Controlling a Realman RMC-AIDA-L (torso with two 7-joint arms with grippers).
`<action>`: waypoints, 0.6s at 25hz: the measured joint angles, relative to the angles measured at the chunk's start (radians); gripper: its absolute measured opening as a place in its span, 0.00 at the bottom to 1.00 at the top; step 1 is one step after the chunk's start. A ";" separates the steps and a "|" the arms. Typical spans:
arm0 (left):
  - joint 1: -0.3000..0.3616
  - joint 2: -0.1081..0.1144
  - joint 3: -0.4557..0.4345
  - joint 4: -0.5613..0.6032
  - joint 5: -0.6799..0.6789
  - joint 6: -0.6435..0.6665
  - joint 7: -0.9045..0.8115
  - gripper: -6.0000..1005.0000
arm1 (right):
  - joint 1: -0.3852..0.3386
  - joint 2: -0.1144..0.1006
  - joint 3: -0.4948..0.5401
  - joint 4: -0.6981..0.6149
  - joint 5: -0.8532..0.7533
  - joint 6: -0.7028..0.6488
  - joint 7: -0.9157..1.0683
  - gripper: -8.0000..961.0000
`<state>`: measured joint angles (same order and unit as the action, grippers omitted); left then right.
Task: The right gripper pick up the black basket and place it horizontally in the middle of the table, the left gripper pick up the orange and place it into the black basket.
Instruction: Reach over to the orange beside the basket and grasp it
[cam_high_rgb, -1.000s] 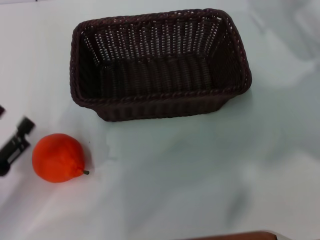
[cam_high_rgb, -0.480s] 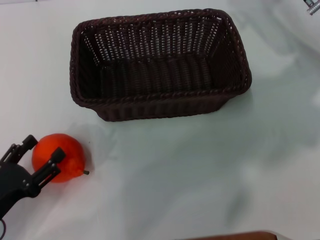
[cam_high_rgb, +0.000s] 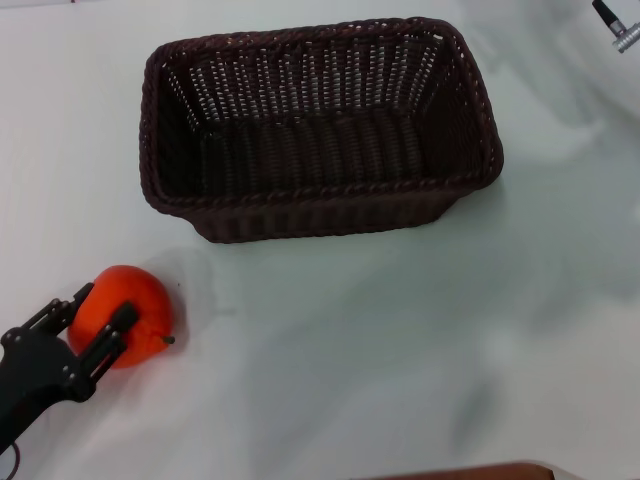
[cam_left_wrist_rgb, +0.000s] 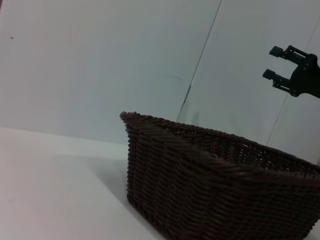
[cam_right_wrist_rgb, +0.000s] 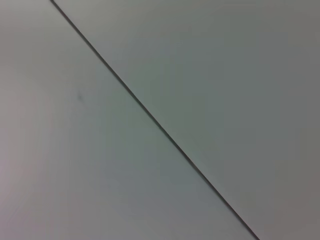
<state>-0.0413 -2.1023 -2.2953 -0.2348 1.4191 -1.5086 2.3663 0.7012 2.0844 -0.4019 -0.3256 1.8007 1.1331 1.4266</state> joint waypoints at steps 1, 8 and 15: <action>0.000 0.000 0.001 0.000 0.000 0.000 0.000 0.64 | 0.000 0.000 0.001 0.003 0.000 -0.001 0.000 0.80; 0.000 0.002 0.003 0.000 0.002 -0.031 -0.002 0.45 | 0.000 0.000 0.002 0.006 0.000 -0.006 0.000 0.80; 0.008 0.026 -0.082 0.001 -0.005 -0.284 -0.014 0.34 | 0.000 0.000 0.012 0.016 0.015 -0.007 -0.008 0.80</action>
<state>-0.0330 -2.0759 -2.3771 -0.2340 1.4144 -1.7929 2.3527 0.7011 2.0847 -0.3903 -0.3091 1.8160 1.1259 1.4184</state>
